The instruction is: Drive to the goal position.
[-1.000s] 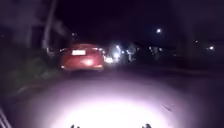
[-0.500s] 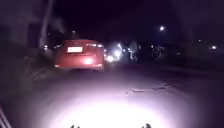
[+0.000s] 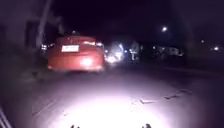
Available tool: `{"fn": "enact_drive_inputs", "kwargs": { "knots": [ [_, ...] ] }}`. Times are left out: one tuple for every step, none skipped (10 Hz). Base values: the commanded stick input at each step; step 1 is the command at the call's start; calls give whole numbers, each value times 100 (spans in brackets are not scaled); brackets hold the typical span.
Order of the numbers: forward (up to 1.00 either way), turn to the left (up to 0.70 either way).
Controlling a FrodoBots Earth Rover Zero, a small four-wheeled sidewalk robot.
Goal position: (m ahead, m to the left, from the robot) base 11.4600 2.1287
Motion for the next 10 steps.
{"fn": "enact_drive_inputs", "kwargs": {
  "knots": [
    [85,0],
    [85,0],
    [85,0],
    [85,0],
    [85,-20],
    [85,-34],
    [85,-22],
    [85,-1],
    [85,0],
    [85,0]
  ]
}}
